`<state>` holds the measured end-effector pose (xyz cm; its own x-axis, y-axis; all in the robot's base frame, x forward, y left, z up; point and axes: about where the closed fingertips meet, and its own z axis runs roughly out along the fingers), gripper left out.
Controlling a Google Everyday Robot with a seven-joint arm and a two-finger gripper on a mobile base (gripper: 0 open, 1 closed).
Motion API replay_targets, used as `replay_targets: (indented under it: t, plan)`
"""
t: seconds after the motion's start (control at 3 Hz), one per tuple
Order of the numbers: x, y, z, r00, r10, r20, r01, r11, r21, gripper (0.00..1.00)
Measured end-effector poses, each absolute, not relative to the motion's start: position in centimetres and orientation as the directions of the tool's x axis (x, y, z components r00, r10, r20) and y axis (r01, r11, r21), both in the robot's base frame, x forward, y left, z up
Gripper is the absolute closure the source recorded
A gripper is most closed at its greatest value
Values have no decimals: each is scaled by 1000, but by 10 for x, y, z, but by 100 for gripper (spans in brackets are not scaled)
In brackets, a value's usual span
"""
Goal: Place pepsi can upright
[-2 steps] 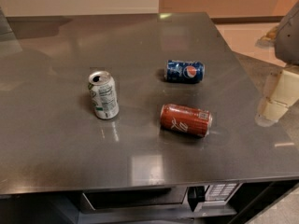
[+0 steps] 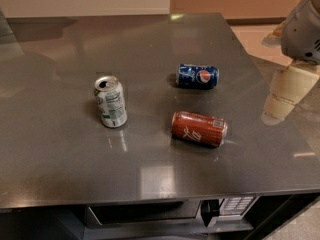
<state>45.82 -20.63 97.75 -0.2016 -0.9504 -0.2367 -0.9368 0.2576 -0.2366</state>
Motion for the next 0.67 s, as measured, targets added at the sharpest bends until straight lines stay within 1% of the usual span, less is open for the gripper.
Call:
replay_targets:
  t: [0.33,0.67]
  plan:
    - [486,-190,971,-167,-949,-267,-948,229,-220,0]
    - [516,-170,962,-132,-954,-271,-958,193,-212,0]
